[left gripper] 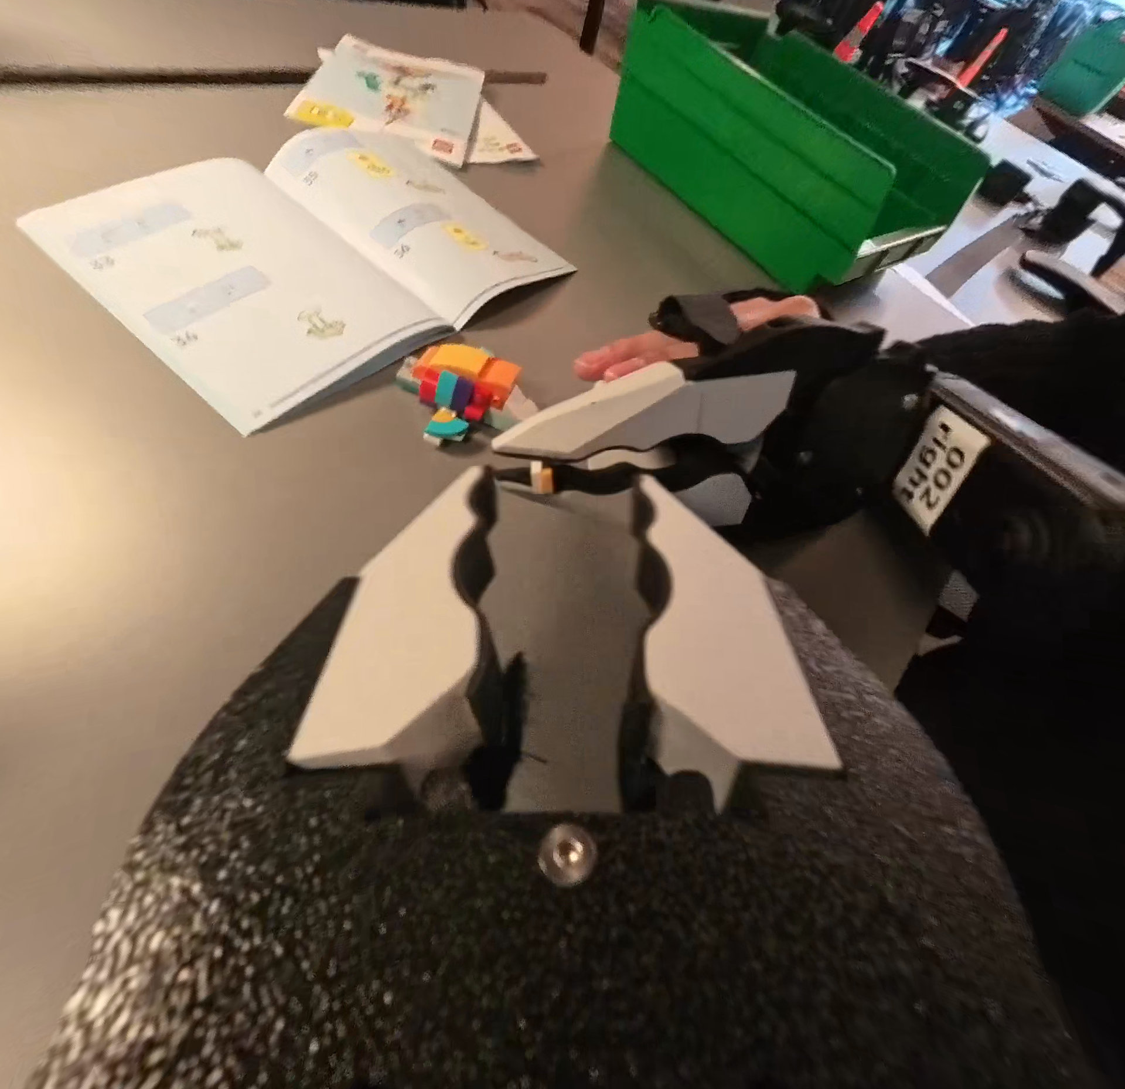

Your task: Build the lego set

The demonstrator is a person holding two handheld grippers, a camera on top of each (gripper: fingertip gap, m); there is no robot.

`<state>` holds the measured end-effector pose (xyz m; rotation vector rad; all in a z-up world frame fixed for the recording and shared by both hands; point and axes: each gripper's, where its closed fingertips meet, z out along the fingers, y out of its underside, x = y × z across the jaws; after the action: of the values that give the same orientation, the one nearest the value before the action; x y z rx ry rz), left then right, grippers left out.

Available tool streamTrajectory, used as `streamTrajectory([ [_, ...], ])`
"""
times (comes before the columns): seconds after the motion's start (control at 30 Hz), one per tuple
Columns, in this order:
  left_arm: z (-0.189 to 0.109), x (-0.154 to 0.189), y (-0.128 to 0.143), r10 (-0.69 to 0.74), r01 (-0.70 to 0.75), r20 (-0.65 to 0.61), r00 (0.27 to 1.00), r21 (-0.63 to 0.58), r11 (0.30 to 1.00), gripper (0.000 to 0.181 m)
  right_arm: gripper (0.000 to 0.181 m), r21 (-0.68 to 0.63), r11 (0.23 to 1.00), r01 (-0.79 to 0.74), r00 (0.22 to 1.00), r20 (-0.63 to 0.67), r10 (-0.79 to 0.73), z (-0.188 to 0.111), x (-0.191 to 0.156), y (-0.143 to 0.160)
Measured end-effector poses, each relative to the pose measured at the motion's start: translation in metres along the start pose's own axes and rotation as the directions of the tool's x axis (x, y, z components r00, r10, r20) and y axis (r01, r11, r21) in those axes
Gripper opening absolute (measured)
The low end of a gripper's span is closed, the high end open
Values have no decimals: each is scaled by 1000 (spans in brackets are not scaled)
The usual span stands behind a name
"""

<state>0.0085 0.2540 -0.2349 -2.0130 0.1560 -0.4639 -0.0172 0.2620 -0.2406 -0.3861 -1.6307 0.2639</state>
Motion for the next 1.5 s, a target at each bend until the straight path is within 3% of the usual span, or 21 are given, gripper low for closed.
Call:
streamTrajectory([
  [0.07, -11, -11, -2, 110, -109, 42, 993, -13, 994, 52, 5, 29, 992, -120, 993, 10, 120, -2, 6, 2],
  [0.13, -19, -33, 7, 269, -257, 111, 957, -110, 960, 51, 6, 53, 957, -287, 958, 18, 286, -3, 18, 6],
  [0.23, -15, -45, 32, 388, -375, -6, 922, -269, 887, 51, 5, 80, 872, -482, 876, 32, 481, -5, 32, 15],
  [0.4, -2, -52, 47, 450, -483, -176, 876, -310, 819, 37, 5, 89, 784, -614, 789, 39, 614, -9, 41, 29],
  [0.53, 5, -57, 50, 387, -454, -253, 887, -327, 829, 27, 5, 140, 734, -665, 746, 60, 664, -13, 49, 27],
  [0.6, 7, -58, 54, 353, -435, -276, 894, -346, 831, 24, 5, 164, 669, -725, 686, 92, 721, -15, 54, 26],
  [0.7, 8, -55, 58, 326, -420, -300, 896, -342, 840, 8, 5, 189, 472, -861, 502, 163, 849, -18, 66, 33],
  [0.83, 10, -55, 56, 301, -377, -262, 917, -322, 869, 6, 6, 186, 71, -980, 129, 318, 939, -23, 81, 49],
  [0.9, 15, -52, 48, 278, -334, -220, 935, -284, 899, 6, 6, 186, -94, -978, -11, 405, 914, -27, 89, 53],
  [1.03, 33, -24, -7, 177, -179, -150, 973, 0, 984, 6, 5, 158, -437, -886, -267, 595, 758, -40, 109, 60],
  [1.1, 43, -12, -31, 131, -111, -134, 982, 148, 983, 5, 5, 131, -549, -825, -346, 651, 676, -45, 115, 66],
  [1.2, 54, 3, -59, 48, 5, -146, 988, 338, 941, 5, 6, 119, -613, -781, -377, 691, 616, -53, 120, 70],
  [1.3, 62, 13, -72, 7, 63, -156, 988, 442, 895, 6, 6, 136, -614, -778, -368, 693, 620, -57, 122, 69],
  [1.5, 67, 24, -76, 67, -5, -119, 991, 462, 887, 5, 5, 158, -534, -830, -318, 654, 687, -52, 114, 57],
])
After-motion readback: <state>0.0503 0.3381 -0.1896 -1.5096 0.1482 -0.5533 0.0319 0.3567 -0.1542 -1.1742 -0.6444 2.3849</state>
